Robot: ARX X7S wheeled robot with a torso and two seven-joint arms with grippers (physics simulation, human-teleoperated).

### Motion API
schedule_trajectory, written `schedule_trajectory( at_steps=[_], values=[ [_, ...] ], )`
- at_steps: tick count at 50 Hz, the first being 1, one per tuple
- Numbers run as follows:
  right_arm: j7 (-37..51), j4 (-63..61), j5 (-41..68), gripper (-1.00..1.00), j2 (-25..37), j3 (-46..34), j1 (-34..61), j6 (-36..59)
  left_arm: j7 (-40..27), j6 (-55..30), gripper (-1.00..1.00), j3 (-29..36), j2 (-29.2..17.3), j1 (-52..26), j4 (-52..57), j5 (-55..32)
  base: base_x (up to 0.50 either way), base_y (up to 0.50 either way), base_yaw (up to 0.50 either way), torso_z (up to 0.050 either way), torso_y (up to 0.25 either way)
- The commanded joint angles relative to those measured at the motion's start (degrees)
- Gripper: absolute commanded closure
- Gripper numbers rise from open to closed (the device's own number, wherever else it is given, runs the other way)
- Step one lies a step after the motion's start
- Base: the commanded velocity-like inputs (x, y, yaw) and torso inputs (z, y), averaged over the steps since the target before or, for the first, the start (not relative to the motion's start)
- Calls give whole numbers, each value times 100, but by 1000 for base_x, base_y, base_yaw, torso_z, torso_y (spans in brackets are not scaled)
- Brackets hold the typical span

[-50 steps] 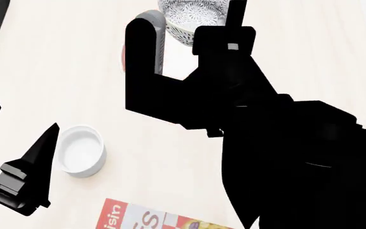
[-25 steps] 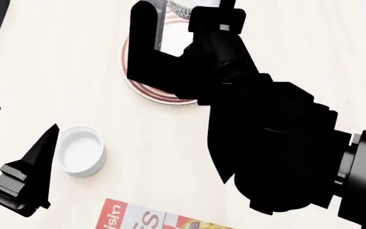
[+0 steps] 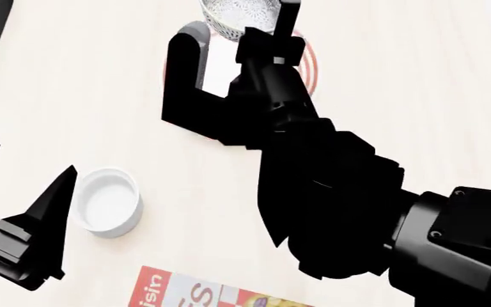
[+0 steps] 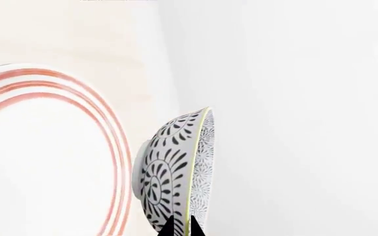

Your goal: Pick the akita bowl on the cookies box and place it on the plate.

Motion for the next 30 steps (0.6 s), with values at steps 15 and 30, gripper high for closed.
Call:
schedule_trajectory(
  at_steps=[15,30],
  values=[
    [307,1284,-593,100,-549,-61,-723,-707,153,106,-100,-62,-19,77,-62,-167,0,0,0,0,1],
    [379,2121,-815,100,-904,-141,-1017,-969,151,134,-100,-64,-36,115,-61,-175,0,0,0,0,1]
  ],
)
